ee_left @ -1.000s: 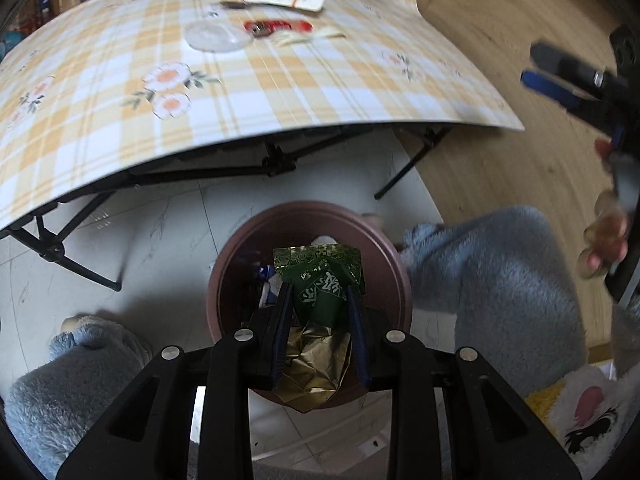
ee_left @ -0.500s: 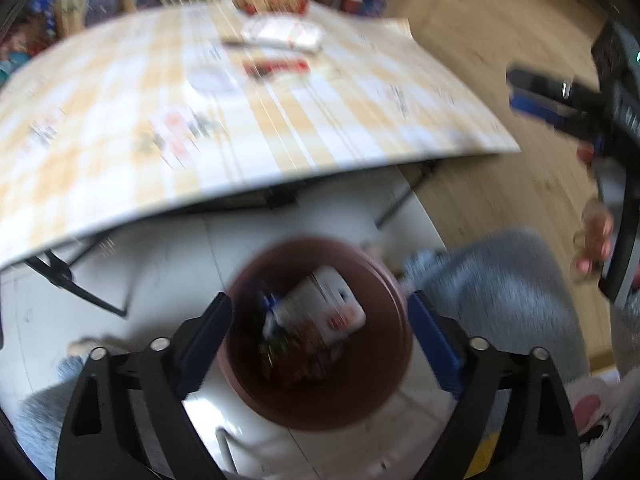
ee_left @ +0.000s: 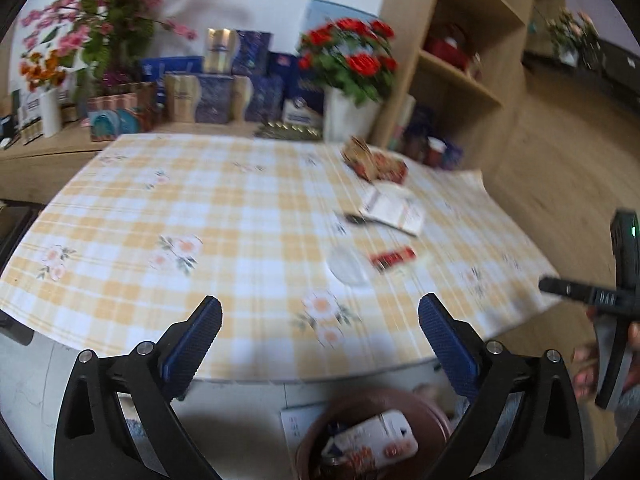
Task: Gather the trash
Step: 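Move both tools back above the table, then lower the right tool onto the cream plastic spork and close it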
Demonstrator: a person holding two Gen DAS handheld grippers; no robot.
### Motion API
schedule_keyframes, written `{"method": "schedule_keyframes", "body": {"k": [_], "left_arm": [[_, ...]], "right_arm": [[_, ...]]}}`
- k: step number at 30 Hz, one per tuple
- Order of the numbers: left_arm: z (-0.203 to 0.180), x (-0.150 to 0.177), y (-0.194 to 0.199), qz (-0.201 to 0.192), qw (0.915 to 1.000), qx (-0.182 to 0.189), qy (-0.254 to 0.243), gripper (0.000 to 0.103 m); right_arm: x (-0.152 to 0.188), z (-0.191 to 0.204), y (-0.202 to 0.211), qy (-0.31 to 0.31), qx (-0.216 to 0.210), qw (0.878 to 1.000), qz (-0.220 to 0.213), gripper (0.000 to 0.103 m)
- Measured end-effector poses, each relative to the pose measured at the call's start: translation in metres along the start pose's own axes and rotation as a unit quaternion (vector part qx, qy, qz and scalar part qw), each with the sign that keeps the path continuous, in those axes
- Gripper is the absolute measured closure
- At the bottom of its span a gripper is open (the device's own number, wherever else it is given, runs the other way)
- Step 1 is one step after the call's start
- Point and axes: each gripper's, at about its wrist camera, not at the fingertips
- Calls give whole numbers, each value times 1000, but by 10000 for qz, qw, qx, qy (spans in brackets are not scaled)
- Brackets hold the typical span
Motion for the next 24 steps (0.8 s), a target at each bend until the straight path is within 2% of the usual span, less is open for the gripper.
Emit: {"method": "schedule_keyframes", "body": {"k": [4,9,12,17,24], "left_arm": [[14,-9,-8,-54,9996,-80,260,7],[17,-9,-15,-50,9996,-245,103,7],[19,-10,-21,-75,9994,-330,36,7],[24,-12,-31,-67,9989,-452,63,7],[28,-12,-47,39,9987,-482,161,7]], "right_arm": [[-4,-3,-16,141,113,9998,115,6],[-6,-9,-40,141,185,9994,262,6],[-7,-11,-59,114,-8,9990,443,6],[-13,-1,-87,527,192,9967,579,6],[-30,8,-121,804,-116,9948,617,6]]}}
Point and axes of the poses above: each gripper's, at about its wrist camera, not at the fingertips, and y roughly against the way its jaws point, z to its left, x to its underside, and after that the axes turned 12 degrees about -x, right-handed
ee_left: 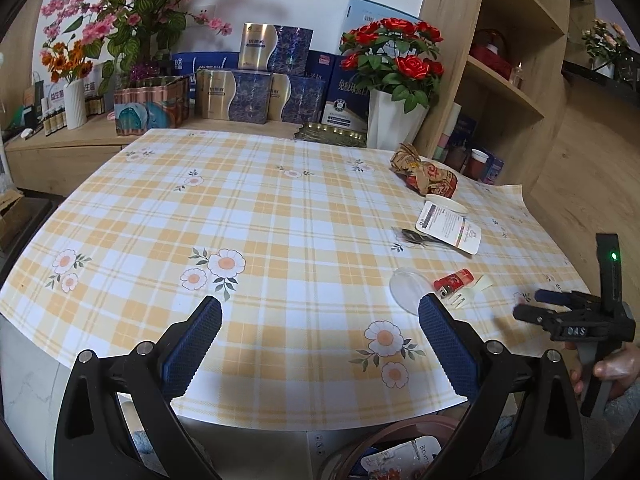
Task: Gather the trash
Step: 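Lower the right tool onto the cream plastic spork and close it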
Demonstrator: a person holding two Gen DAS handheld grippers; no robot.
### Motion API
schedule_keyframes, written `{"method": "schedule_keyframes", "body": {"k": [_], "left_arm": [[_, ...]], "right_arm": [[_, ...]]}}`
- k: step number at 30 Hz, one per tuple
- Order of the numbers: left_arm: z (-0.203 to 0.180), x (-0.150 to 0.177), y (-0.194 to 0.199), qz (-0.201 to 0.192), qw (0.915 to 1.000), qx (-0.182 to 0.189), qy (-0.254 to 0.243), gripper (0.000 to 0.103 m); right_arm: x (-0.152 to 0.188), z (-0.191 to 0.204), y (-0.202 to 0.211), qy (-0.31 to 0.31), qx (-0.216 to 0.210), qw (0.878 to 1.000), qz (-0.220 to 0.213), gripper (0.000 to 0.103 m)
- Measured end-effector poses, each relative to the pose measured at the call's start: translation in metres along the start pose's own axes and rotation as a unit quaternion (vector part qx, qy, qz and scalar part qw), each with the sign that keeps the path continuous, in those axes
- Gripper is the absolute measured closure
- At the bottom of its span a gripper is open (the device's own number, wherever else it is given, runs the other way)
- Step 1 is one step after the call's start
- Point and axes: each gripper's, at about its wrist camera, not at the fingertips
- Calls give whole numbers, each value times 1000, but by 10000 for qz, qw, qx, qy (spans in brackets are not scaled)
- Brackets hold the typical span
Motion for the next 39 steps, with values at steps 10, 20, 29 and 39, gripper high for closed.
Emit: {"method": "schedule_keyframes", "body": {"k": [10,20,29,39], "left_arm": [[-4,6,-16,182,9998,69,7,7],[-12,10,-24,285,9993,238,-88,7],[-20,11,-28,370,9987,346,-78,7],[-22,10,-29,400,9983,405,-85,7]], "right_arm": [[-19,13,-38,417,84,9990,158,6],[-31,14,-55,2007,63,9751,943,17],[-50,17,-79,2128,-416,9699,1106,21],[-56,-7,-72,1302,-561,9873,711,80]]}}
Point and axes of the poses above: each gripper's, at about its wrist camera, not at the fingertips, and y roughly against the way its jaws point, z to its left, x to its underside, and after that the axes turned 12 degrees about -x, right-handed
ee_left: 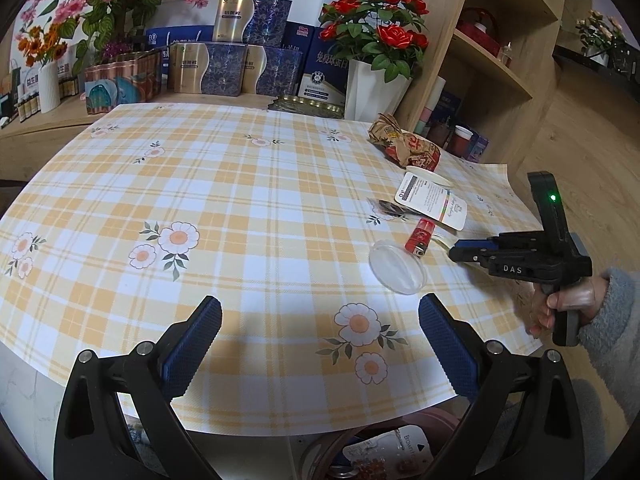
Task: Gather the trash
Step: 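Lower the right tool onto the cream plastic spork and close it, then lift the spork with the right tool while the left tool approaches the clear round lid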
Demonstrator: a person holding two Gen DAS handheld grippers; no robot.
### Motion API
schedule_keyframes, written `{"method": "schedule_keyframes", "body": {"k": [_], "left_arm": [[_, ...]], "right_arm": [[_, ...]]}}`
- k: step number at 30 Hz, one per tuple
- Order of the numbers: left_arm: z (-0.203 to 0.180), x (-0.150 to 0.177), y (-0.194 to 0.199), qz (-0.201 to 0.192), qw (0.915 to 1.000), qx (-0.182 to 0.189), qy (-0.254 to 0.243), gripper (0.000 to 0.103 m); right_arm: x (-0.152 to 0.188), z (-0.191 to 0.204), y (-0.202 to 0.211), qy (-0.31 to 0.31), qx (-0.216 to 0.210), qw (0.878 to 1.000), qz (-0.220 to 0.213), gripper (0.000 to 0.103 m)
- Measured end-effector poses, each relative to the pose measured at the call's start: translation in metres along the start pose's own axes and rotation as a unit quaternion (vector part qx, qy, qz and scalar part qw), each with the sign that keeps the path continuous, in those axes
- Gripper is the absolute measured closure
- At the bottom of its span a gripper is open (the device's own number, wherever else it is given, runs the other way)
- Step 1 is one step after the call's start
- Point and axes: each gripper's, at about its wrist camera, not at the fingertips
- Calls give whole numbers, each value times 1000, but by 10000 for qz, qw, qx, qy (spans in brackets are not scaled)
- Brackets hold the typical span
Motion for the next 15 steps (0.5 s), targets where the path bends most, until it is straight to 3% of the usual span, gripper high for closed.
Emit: {"method": "schedule_keyframes", "body": {"k": [8,15], "left_arm": [[-26,-10,-19,273,9989,289,-253,7],[-78,-25,-55,501,9928,386,-1014,7]], "right_arm": [[24,-12,39,-523,196,9896,-1325,81],[33,-24,49,-831,192,9816,-1708,81]]}}
Point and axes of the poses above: each gripper's, at about its wrist camera, not at the fingertips, and y roughly against the way its jaws point, z to its left, x to its underside, and after that the axes turned 12 degrees about -x, right-handed
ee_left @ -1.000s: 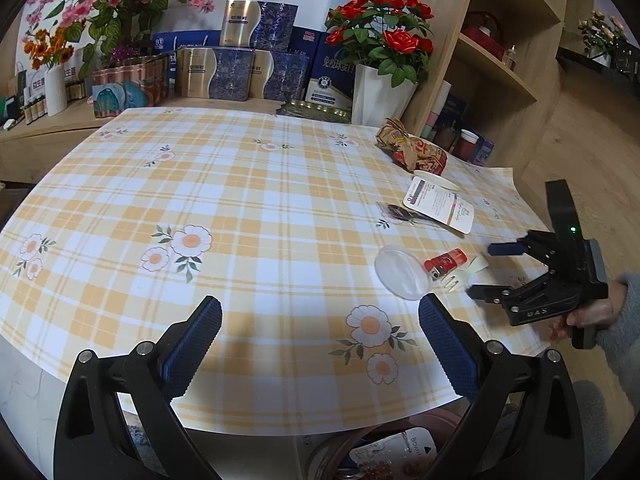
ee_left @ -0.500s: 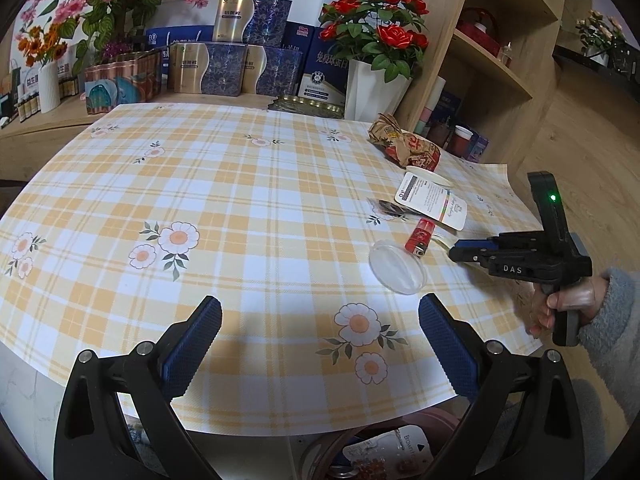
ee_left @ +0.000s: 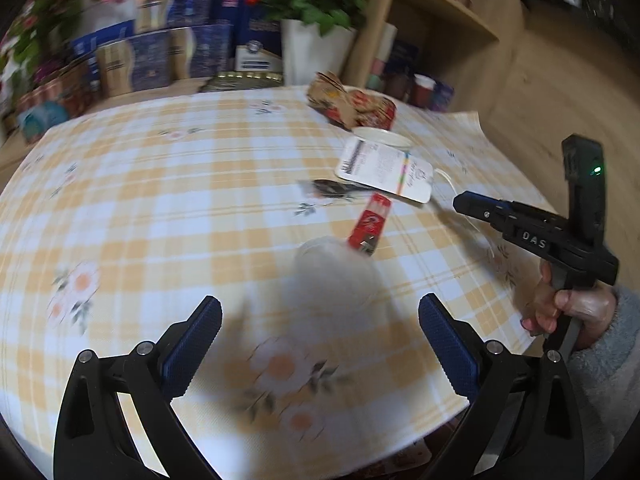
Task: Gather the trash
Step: 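Lift the spork with the right tool while the left tool approaches the clear round lid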
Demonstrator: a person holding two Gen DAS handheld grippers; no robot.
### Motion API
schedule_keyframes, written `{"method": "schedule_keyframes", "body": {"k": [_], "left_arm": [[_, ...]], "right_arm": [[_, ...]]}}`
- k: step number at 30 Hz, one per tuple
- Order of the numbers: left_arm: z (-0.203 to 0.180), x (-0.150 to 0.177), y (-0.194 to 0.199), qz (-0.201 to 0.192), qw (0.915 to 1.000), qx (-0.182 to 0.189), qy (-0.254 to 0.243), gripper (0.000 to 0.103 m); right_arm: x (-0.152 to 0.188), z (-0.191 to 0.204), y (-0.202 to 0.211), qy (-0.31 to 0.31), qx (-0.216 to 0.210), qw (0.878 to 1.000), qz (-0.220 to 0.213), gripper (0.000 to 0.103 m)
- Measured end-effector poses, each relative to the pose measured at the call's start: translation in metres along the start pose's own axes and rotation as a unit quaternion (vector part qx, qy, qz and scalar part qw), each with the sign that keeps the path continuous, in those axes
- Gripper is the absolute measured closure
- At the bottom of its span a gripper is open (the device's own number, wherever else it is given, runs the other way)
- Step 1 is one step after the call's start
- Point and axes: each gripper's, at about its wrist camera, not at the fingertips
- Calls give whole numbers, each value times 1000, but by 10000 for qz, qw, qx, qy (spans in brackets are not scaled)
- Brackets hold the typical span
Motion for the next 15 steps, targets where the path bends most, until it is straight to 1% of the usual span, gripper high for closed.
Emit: {"method": "schedule_keyframes", "body": {"k": [3,6,12,13,15], "left_arm": [[-21,-10,-20,163,9991,-168,-350,7],[-35,-15,-37,340,9959,-528,-649,7],[-40,-22,-60,617,9910,-994,-657,7],[-40,-22,-64,673,9903,-1031,-649,9],[-37,-22,-67,730,9905,-1001,-590,14]], "right_arm": [[1,1,5,23,8,9999,-123,81],[2,3,6,69,25,9998,-164,81],[4,8,8,231,33,9994,-236,81],[5,9,9,253,24,9994,-246,96],[6,10,8,302,56,9993,-214,96]]}}
Point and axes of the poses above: each gripper's, at about its wrist camera, not at the fingertips, and y roughly against the way its jaws point, z to its left, x to its underside, and after that the axes turned 12 degrees about -x, right-handed
